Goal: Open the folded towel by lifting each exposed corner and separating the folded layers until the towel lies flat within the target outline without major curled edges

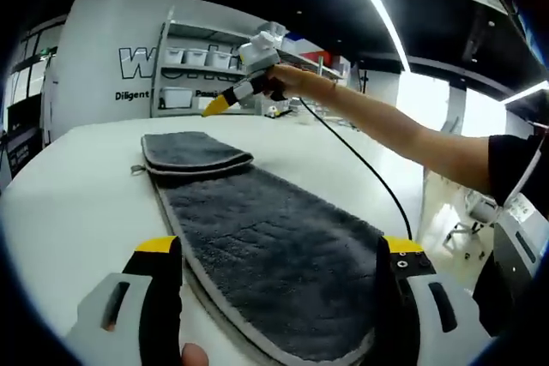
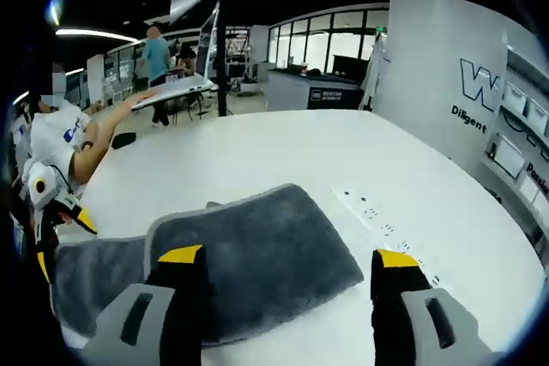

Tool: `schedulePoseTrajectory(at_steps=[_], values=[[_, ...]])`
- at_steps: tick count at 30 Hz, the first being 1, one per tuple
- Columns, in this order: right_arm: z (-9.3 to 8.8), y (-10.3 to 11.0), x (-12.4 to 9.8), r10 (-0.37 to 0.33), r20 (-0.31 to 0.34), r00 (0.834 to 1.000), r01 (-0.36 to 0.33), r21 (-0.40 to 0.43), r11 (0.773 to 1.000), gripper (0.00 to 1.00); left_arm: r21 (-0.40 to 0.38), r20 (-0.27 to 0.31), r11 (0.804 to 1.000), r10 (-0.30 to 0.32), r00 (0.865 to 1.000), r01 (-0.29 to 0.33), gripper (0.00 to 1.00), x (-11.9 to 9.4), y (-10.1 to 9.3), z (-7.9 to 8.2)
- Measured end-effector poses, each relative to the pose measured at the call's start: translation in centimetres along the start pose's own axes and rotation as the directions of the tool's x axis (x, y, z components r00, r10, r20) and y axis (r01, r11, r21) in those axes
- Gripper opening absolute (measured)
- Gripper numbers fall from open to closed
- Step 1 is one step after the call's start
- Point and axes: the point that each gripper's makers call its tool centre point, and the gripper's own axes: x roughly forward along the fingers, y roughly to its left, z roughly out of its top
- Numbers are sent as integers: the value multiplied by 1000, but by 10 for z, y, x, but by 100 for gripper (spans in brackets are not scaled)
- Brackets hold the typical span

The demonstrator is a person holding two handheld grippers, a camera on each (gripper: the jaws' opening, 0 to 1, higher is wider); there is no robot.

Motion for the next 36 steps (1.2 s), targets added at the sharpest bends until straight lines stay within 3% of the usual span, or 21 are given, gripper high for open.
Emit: schedulePoseTrajectory(at_steps=[5,16,25,27,28,29,36], values=[[-3,-21,21,-44,-16,999,45,31,999,51,-6,-10,1000,-7,1000,7,86,3,-2,-5],[-5,-53,65,-98,-48,994,101,57,993,34,9,-19,1000,11,1000,-11,73,4,1,-11],[-22,-59,81,-92,-66,994,98,90,991,16,35,-23,998,46,999,-45,58,3,7,-14],[-25,-56,82,-85,-71,994,92,94,991,13,119,-57,988,101,993,-94,45,1,18,-20],[-27,-55,82,-88,-74,993,93,72,993,12,142,-47,985,110,993,-103,43,1,19,-18],[-27,-55,82,-88,-75,993,93,66,993,11,104,-46,991,92,995,-87,43,2,15,-19],[-29,-56,84,-101,-96,990,106,47,993,5,118,-51,990,89,995,-82,38,3,15,-18]])
